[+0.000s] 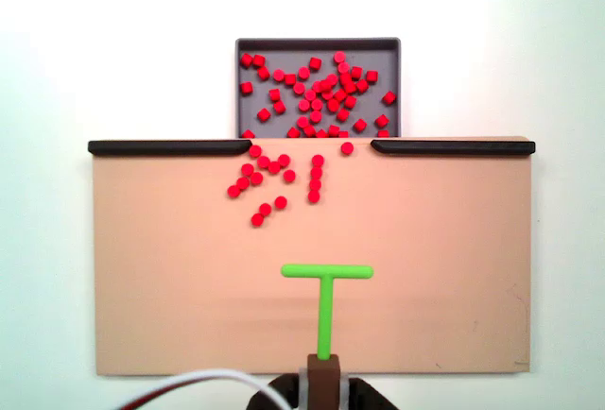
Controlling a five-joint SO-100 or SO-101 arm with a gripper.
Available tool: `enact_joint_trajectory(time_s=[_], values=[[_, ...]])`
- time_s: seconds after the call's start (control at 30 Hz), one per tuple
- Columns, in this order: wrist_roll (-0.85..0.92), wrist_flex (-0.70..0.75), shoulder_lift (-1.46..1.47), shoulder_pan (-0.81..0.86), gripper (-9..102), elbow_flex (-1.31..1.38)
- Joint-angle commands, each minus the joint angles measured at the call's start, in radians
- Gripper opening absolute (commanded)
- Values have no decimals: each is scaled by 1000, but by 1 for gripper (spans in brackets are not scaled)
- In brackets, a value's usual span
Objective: Gather the right side granules
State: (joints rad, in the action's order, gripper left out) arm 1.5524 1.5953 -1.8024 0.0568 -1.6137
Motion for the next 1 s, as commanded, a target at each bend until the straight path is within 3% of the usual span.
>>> enact_joint_trajectory(time_s=[0.0, 0.97], values=[[-3, -3, -34, -11, 0, 3], [-78, -5, -12, -29, 0, 5]])
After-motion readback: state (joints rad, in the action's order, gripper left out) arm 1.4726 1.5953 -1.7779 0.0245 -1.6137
